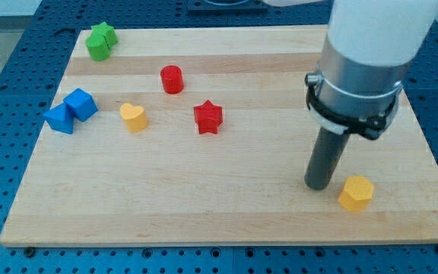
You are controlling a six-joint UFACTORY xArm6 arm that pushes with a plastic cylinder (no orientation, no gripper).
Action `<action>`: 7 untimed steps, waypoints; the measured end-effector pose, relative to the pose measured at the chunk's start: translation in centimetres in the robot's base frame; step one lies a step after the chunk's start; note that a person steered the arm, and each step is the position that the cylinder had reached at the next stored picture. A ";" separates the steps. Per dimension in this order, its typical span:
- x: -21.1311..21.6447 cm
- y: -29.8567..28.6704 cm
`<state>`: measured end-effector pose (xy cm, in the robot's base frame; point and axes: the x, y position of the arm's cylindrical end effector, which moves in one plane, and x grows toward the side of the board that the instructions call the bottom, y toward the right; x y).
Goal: Push the yellow heart closer to the yellow hexagon
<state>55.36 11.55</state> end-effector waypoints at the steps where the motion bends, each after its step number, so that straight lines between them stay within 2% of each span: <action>1: 1.8 0.3; 2: 1.6 4.7; 3: 1.4 6.0; 4: -0.7 3.4; 6: -12.7 4.0; 7: -17.1 0.5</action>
<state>38.21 12.04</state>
